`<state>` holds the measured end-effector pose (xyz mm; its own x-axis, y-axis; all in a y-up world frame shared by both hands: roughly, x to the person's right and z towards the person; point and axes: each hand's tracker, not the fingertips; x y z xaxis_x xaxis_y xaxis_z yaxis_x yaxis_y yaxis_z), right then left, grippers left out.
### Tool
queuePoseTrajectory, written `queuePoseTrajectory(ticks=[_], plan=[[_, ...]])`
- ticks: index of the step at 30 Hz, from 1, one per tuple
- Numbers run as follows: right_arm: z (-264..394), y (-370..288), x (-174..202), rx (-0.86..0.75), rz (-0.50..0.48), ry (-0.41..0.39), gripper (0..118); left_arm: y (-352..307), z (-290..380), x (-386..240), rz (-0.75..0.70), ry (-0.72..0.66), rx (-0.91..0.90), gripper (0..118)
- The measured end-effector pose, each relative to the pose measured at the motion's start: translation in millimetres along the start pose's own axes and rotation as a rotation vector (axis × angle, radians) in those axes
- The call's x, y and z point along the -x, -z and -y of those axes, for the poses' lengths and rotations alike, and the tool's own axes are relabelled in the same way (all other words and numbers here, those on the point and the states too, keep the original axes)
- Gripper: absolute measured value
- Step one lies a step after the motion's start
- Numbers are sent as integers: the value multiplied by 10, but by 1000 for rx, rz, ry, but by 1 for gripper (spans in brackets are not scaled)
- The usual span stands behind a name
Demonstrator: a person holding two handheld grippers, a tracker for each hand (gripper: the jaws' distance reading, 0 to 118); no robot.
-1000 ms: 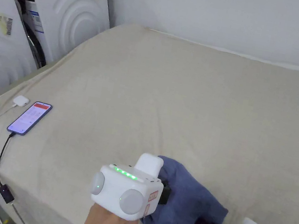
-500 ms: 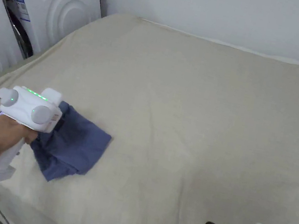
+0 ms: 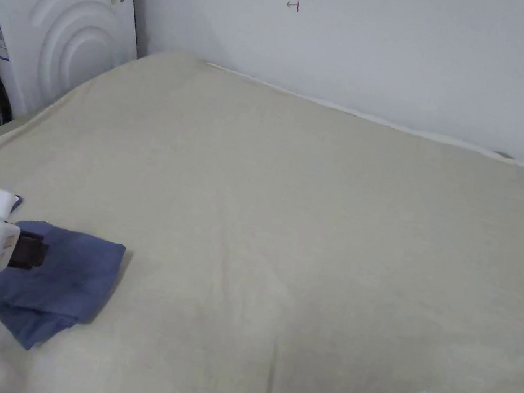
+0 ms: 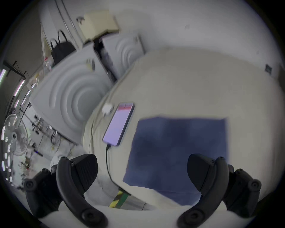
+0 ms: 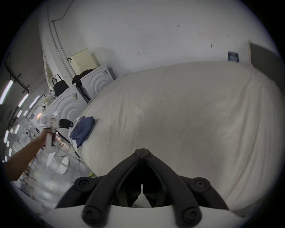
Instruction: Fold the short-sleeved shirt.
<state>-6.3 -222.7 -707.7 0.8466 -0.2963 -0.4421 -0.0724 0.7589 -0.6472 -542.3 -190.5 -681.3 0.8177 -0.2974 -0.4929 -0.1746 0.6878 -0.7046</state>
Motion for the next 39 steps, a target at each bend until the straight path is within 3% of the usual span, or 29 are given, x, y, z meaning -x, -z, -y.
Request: queuePoseTrajectory(ticks=[3, 5, 6, 8, 10, 11, 17, 19, 21, 23, 25, 27, 33, 34, 35, 36, 37, 38, 39], plan=[[-274, -329, 171, -106, 92, -91, 1, -767, -159, -263, 82, -13, -257, 104], [-505, -636, 314, -186, 136, -147, 1, -1364, -283, -465, 174, -27, -397, 86], [-621, -809, 379, -232, 156, -168, 1, -1603, -330, -517, 224, -56, -462, 70], [-833, -1174, 505, -330, 187, -203, 1, -2118, -377, -672, 295, -58, -563, 63], [-1034, -1569, 631, -443, 247, -229, 1, -2529, -409, -857, 312, -88, -647, 11], [-1112, -1721, 678, -474, 268, -239, 1, -2686, -417, -915, 297, -108, -679, 9], [-1281, -2397, 1010, -637, 346, -279, 1, -3627, -154, -1446, 413, -106, -795, 9], [-1095, -2437, 1069, -629, 462, -360, 1, -3645, -6, -1632, 424, -73, -774, 9], [-812, -2357, 1025, -582, 598, -374, 1, -3605, 285, -1768, 453, -78, -775, 9], [-574, -2309, 900, -600, 535, -384, 1, -3615, 503, -1871, 471, -62, -783, 9], [-501, -2303, 836, -597, 552, -281, 1, -3587, 593, -1888, 491, -90, -773, 10], [-517, -2363, 790, -607, 473, -226, 1, -3467, 531, -1846, 505, -96, -744, 10], [-555, -2400, 822, -622, 475, -222, 4, -3694, 428, -1735, 478, -127, -812, 11], [-564, -2402, 825, -612, 471, -232, 8, -3573, 367, -1702, 478, -136, -802, 14], [-564, -2404, 828, -610, 481, -244, 20, -3562, 349, -1708, 475, -134, -808, 26], [-567, -2410, 832, -617, 489, -248, 51, -3562, 329, -1719, 475, -130, -809, 52], [-569, -2431, 816, -627, 481, -230, 51, -3555, 315, -1739, 479, -119, -804, 52], [-578, -2439, 801, -631, 475, -201, 64, -3555, 322, -1745, 490, -103, -795, 65], [-601, -2427, 783, -622, 464, -163, 103, -3539, 318, -1766, 499, -87, -780, 99]])
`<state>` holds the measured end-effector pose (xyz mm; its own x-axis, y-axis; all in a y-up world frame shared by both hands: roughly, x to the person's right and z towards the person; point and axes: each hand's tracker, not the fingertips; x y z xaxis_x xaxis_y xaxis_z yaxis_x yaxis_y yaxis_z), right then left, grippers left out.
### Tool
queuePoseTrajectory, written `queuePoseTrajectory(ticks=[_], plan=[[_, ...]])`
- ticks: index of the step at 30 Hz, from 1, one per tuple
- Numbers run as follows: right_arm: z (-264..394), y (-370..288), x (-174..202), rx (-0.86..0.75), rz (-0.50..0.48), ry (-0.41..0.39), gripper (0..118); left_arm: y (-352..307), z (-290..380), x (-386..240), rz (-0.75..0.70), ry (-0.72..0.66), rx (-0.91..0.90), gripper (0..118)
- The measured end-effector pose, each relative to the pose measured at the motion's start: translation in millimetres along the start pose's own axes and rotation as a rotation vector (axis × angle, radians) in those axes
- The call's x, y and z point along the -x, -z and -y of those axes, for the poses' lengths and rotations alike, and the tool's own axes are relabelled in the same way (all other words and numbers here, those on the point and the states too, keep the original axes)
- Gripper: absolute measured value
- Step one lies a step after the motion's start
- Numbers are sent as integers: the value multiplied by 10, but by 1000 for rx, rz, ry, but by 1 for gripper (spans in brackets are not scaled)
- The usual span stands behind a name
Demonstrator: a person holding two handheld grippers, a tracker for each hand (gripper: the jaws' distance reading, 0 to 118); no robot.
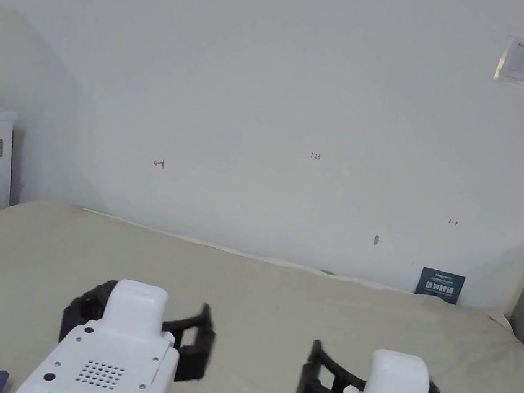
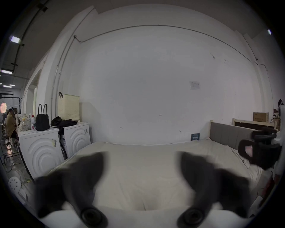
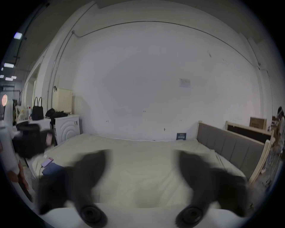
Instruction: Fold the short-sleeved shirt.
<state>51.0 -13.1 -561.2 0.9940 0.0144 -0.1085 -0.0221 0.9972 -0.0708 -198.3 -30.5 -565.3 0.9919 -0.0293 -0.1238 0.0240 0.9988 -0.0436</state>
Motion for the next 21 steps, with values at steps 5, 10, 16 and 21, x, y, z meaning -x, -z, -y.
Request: queuePoseTrajectory(ticks=[5, 10, 16, 21], plan=[[-43, -32, -32, 3, -8, 5, 118, -313, -762, -162, -25, -13, 21, 118], [-100, -35, 2, 8, 27, -44, 118, -314, -801, -181, 30, -57, 44, 118], [-255, -86, -51, -2, 27, -34, 118, -275, -580, -245, -92, -19, 99, 118], [-309, -143, -22, -31, 20, -40, 118, -201, -618, -278, -72, -72, 196, 118]])
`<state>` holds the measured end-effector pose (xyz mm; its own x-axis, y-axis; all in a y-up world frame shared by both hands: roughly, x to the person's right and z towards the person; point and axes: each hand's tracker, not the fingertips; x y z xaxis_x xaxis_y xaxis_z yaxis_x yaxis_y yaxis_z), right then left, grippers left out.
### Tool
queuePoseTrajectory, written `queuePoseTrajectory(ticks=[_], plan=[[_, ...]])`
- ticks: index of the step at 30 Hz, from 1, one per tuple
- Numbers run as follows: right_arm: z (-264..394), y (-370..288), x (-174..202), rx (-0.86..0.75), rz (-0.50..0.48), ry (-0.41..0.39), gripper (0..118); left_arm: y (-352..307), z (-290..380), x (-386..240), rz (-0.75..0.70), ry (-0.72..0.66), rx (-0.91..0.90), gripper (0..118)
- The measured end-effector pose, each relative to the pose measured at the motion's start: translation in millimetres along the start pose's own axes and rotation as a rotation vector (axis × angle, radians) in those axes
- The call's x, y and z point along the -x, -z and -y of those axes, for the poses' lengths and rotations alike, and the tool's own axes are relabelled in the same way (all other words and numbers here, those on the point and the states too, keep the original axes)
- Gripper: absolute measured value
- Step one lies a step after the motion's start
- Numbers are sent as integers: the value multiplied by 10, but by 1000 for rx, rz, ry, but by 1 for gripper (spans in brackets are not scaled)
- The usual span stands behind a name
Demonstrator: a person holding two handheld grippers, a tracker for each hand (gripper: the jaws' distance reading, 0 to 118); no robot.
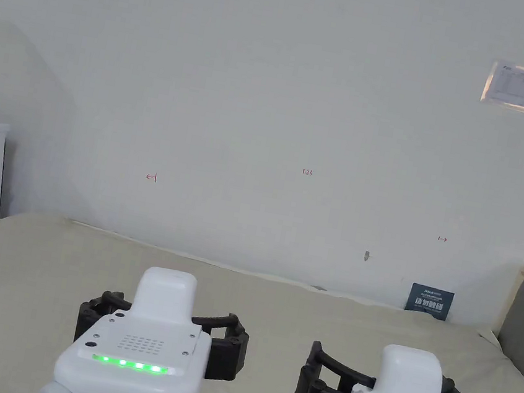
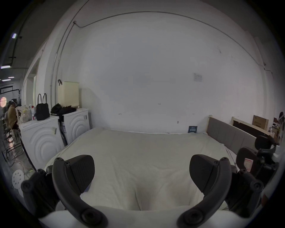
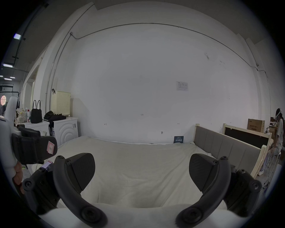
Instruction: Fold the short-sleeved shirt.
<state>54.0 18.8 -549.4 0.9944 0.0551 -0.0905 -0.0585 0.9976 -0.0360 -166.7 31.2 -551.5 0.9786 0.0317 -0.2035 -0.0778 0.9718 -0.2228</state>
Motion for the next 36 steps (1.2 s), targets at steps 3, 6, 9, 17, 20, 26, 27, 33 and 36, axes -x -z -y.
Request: queuePoseTrajectory(ticks=[3, 6, 9, 17, 20, 26, 27, 33, 36], plan=[[-4, -5, 9, -2, -1, -6, 118, -25, 33, -43, 21, 10, -36, 118], [19, 4, 27, 5, 2, -18, 118, 86, 115, 28, 101, -12, -97, 118], [45, 15, 31, 12, 3, -30, 118, 227, 181, 29, 28, 9, -88, 118], [3, 23, -19, 15, 12, -19, 118, 604, 224, -7, 36, -37, -66, 118], [-1, 9, -21, 7, 17, -21, 118, 623, 229, 0, 8, -23, -69, 118], [-6, 1, -8, 3, 6, -6, 118, -3, 56, 86, 29, -46, -66, 118], [-9, -4, -2, 2, 2, -6, 118, -22, 31, 105, 36, -63, -72, 118], [-14, -23, 7, 1, -5, -4, 118, 48, -14, 157, -59, -66, -58, 118], [-25, -39, 4, -1, -6, -2, 118, -25, -30, 162, -72, -47, -77, 118]])
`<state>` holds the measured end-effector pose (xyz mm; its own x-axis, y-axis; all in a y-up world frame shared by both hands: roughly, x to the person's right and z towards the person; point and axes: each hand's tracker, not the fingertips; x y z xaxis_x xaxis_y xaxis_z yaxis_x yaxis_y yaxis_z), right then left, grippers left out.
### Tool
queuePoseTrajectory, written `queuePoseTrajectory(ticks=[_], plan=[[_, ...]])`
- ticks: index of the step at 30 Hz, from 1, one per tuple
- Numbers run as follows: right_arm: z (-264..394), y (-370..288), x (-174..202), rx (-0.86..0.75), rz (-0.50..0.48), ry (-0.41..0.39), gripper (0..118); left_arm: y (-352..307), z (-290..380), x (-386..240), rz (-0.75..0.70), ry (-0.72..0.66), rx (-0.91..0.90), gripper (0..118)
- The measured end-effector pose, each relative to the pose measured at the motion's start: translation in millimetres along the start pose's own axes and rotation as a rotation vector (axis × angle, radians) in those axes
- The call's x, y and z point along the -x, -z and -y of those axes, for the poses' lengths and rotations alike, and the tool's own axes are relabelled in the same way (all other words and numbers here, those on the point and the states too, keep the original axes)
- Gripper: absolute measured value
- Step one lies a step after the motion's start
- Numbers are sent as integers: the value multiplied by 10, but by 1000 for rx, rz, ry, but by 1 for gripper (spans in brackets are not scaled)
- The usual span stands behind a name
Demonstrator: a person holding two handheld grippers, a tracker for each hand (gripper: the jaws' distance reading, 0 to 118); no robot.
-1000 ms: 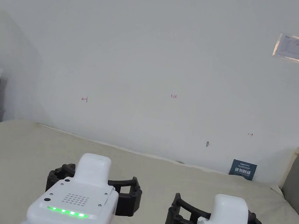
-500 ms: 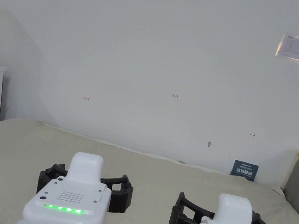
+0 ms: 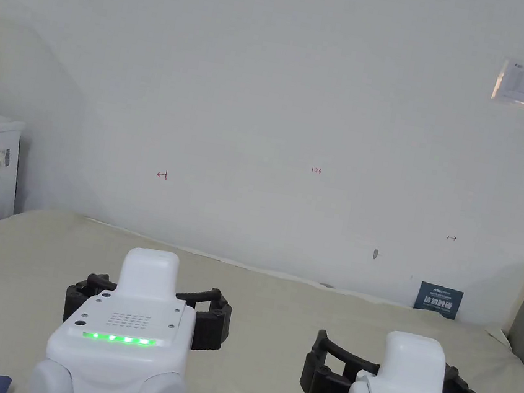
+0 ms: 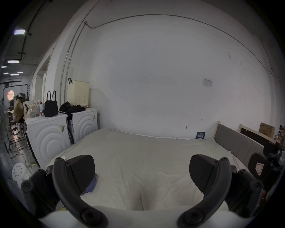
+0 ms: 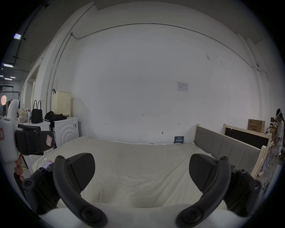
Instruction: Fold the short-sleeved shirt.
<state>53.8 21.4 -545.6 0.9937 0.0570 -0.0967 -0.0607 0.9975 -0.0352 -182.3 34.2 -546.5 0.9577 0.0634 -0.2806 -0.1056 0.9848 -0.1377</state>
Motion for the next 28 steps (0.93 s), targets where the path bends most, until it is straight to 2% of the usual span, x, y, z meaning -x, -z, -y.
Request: queuePoseTrajectory(ticks=[17, 28], plan=[[-71, -65, 15, -14, 4, -6, 118, 142, -1, 24, 24, 21, -8, 118], [-88, -90, 10, -22, 6, -2, 118, -126, -60, 14, 31, 28, -31, 118]])
